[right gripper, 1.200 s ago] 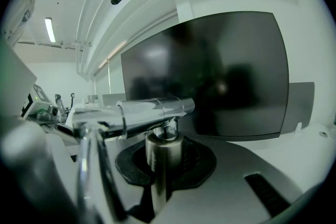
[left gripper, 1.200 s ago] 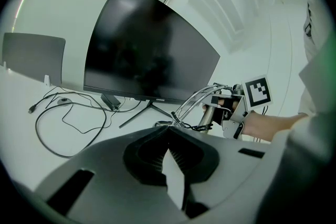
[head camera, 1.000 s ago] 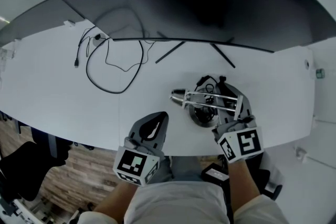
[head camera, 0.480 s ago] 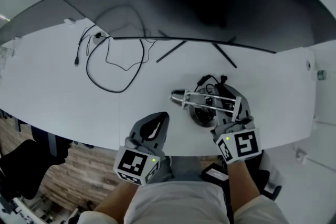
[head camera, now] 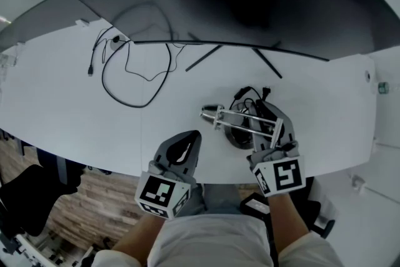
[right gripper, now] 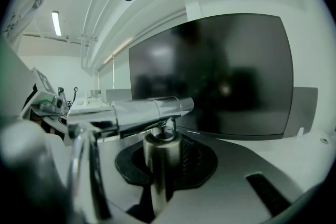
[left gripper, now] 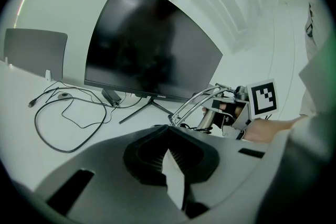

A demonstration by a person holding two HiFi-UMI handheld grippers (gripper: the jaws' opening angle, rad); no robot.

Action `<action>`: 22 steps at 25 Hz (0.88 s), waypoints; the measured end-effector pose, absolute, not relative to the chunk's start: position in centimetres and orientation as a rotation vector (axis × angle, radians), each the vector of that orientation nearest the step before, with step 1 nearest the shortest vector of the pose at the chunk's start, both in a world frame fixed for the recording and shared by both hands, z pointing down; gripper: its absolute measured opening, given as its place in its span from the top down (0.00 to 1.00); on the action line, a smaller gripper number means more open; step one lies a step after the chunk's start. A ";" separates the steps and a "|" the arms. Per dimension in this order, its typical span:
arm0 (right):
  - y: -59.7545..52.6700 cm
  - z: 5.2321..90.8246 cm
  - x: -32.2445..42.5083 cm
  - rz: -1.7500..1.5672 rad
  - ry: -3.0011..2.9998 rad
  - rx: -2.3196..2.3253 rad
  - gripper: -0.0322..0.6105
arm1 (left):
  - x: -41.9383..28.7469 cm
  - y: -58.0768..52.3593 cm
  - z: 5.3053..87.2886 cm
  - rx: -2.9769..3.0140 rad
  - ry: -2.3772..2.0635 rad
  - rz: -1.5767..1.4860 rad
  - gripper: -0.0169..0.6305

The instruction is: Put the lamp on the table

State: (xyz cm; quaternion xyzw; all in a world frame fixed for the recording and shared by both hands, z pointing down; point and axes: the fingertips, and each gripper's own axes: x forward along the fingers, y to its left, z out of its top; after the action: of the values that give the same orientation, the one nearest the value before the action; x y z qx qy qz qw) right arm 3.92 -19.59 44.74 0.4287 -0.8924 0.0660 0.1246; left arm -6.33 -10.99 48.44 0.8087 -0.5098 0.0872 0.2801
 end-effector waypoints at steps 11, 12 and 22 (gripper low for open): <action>-19.1 44.5 3.8 0.151 -2.617 1.263 0.87 | -6.1 -10.4 48.8 2.165 -1.365 0.237 0.97; -19.0 44.6 3.9 0.148 -2.617 1.264 0.87 | -6.1 -10.4 48.8 2.165 -1.364 0.239 0.97; -18.5 44.7 4.2 0.129 -2.638 1.294 0.87 | -6.4 -9.8 49.0 2.158 -1.371 0.258 0.97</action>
State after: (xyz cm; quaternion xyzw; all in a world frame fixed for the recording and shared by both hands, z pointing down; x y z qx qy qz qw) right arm 4.22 -18.50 44.70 0.4378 -0.8924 0.0438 0.1000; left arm -6.36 -9.80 48.97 0.8058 -0.5118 0.0963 0.2819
